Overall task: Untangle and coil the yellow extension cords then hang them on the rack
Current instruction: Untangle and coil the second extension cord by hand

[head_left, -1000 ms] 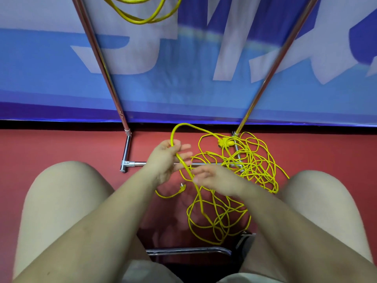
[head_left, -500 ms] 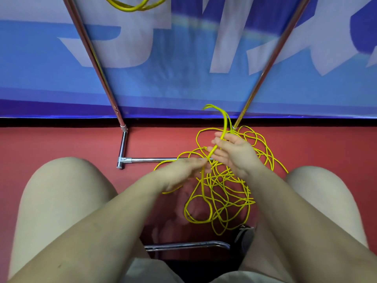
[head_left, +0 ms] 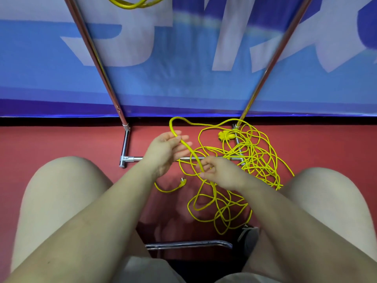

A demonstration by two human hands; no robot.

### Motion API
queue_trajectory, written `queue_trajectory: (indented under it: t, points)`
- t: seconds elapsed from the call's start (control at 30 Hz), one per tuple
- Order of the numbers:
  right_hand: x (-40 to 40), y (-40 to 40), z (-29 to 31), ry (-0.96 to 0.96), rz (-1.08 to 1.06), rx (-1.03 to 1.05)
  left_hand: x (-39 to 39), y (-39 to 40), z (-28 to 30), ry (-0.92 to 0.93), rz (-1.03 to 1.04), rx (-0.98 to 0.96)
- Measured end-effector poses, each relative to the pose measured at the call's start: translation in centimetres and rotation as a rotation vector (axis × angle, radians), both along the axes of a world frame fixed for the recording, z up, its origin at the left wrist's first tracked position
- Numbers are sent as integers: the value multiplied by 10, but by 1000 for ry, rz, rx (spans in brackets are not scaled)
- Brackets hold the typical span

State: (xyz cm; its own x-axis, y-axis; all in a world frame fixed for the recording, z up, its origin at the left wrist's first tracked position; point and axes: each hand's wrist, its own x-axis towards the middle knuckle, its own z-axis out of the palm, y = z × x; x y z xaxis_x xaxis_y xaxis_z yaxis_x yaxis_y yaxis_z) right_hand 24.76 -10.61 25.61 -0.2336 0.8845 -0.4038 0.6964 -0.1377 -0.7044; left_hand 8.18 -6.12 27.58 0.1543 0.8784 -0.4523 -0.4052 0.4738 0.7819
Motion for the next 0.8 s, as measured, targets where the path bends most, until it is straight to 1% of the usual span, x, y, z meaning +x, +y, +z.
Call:
queue_trajectory:
  t: [0.07,0.13,0.2,0.3,0.37,0.43,0.47,0.53,0.57,0.6,0.63,0.7,0.73,0.8]
  points:
    - [3,4,3,-13,-30,74,1,1,2,-89,42,-36]
    - [6,8,7,65,-104,92,2,1,2,-97,4,-35]
    - [7,10,14,293,-269,28,3,-1,0,45,-150,1]
    - [10,15,25,631,-569,-48,9,-17,-9,344,-530,94]
    - [15,20,28,786,-757,-74,14,-26,-17,433,-709,182]
    - [20,23,29,879,-896,-94,16,-30,-21,478,-762,276]
    - [21,23,29,913,-930,-106,15,-30,-21,501,-760,297]
    - [19,21,31,951,-905,-135,13,-29,-18,583,-716,327]
    - [17,18,31,925,-845,-150,12,-28,-16,616,-682,336]
    - [15,15,32,846,-760,-164,12,-28,-14,609,-635,323]
    - [14,11,35,724,-652,-179,11,-28,-8,549,-568,286]
    - [9,1,41,445,-398,-219,12,-26,6,367,-403,184]
    - [6,-4,45,334,-276,-222,12,-24,16,292,-326,147]
    - [-2,-14,48,217,-129,-185,11,-21,33,163,-219,95]
